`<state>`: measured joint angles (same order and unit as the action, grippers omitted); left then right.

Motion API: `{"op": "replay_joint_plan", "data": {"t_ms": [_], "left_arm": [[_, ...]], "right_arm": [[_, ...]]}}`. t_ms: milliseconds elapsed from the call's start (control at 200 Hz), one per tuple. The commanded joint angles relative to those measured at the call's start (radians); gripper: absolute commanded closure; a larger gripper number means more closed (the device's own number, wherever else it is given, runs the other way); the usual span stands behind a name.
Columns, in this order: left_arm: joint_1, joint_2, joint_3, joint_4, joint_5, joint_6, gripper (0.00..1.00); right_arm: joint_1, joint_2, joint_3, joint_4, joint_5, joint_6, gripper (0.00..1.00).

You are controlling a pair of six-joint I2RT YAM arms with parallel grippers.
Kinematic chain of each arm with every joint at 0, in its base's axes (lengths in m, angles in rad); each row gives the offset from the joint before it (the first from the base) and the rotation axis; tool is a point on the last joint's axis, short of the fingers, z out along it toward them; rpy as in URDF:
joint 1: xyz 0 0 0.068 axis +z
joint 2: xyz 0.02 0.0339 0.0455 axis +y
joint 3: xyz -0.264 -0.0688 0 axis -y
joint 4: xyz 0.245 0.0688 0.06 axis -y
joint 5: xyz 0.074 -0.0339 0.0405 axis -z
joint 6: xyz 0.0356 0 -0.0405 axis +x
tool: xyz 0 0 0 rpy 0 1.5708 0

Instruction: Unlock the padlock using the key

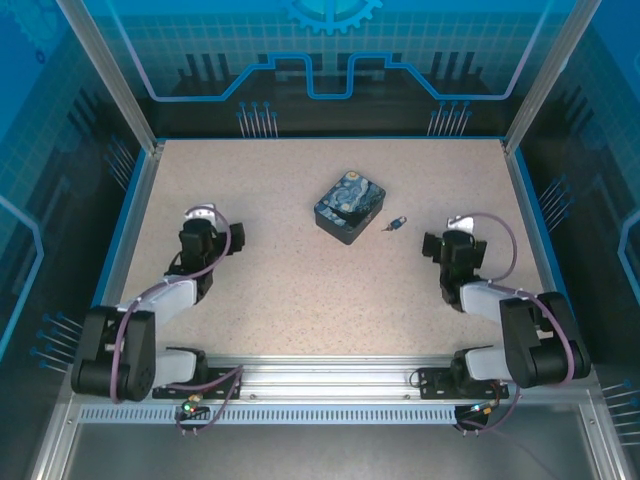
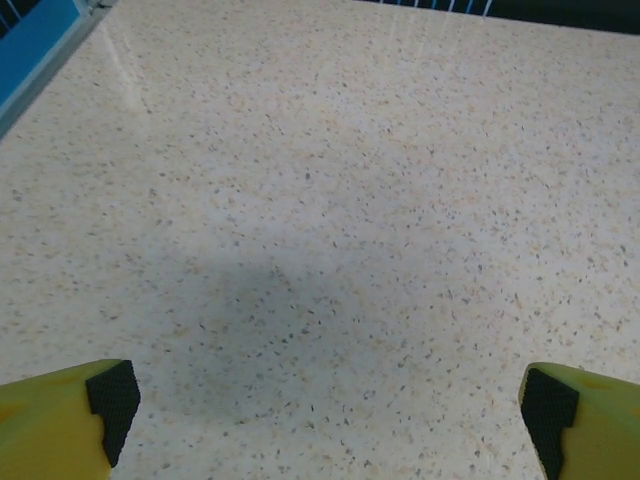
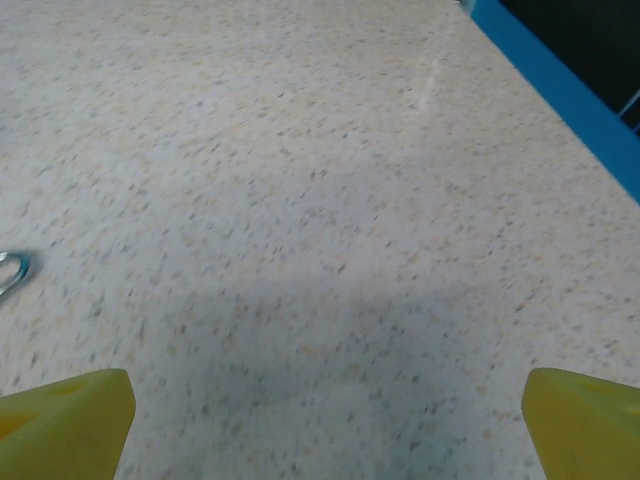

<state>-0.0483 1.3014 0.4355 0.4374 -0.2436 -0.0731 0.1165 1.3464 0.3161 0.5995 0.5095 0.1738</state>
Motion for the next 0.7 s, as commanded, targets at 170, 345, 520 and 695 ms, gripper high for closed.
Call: {"op": "replay_joint_plan", "data": {"t_ms": [170,345,520,695], "left_arm": [[0.009,0.260,-0.087,0.565,0.143,0.111,0.01],[0.054,0.249,-0.042,0.457,0.216,0.071,0.01],[0.055,0.248,-0.042,0.453,0.216,0.073,0.01],[0.056,0.249,-0.041,0.452,0.214,0.072,0.01]], "right_arm": [[-0.054,0.189,0.052,0.339,-0.325,-0.143,0.00],[-0.034,0.164,0.090,0.219,-0.304,-0.151,0.00],[-0.023,0.154,0.103,0.177,-0.272,-0.147,0.00],[-0.031,0.157,0.108,0.172,-0.296,-0.146,0.00]]}}
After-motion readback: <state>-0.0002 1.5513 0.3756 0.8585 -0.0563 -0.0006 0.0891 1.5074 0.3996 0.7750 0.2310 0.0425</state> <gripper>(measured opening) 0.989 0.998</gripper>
